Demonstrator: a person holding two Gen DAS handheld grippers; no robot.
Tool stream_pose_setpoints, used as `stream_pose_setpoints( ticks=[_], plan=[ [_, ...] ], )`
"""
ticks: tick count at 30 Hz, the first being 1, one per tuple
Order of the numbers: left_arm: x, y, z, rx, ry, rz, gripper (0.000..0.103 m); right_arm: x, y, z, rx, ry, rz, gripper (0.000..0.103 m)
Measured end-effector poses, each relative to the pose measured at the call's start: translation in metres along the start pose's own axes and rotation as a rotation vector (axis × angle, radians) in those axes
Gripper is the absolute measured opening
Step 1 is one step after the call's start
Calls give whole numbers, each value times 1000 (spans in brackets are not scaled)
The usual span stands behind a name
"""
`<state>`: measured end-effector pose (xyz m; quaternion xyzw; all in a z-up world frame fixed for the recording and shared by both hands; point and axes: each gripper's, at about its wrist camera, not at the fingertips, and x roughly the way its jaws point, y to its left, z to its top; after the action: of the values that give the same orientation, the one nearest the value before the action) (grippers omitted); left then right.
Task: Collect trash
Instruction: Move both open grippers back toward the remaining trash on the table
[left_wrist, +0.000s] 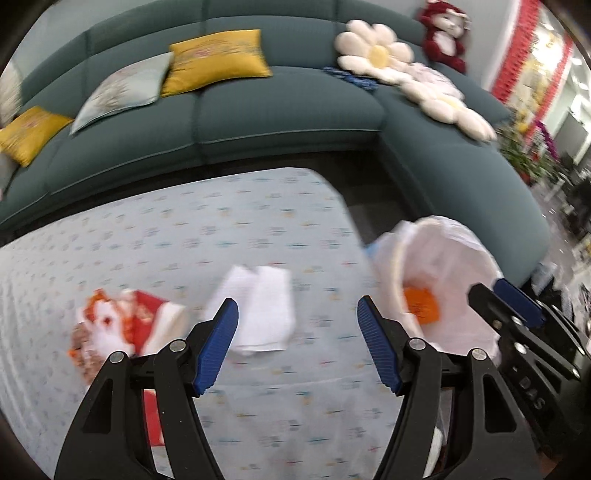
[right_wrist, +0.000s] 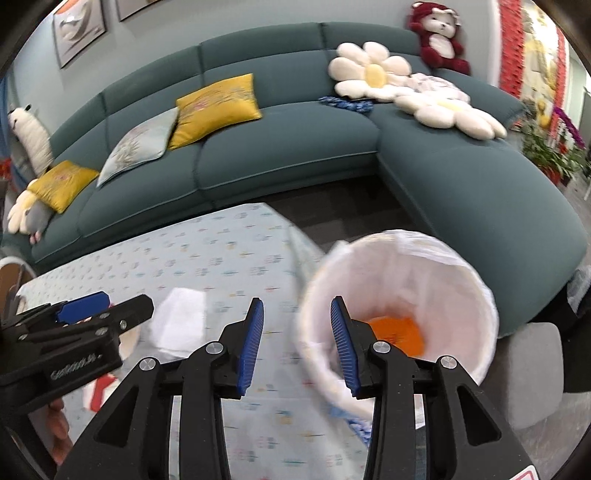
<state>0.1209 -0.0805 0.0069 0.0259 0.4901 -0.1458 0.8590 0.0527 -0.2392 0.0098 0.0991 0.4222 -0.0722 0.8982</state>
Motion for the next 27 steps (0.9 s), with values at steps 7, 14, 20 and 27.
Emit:
stream_pose_setpoints(
  ticks=[7,14,20,27],
  plan=[
    [1,62,-2,-97,36,130,64,10,57,2,-69,25,33,37],
    [2,126,-14,-184,97,192,63,29,109,-3,-153,62,47,37],
    [12,176,-31,-255,168,204,57,50,141,-7,-184,114,61,37],
    [28,219,-49,-320,247,170,46,66,161,-12,-190,149,66,37]
  ],
)
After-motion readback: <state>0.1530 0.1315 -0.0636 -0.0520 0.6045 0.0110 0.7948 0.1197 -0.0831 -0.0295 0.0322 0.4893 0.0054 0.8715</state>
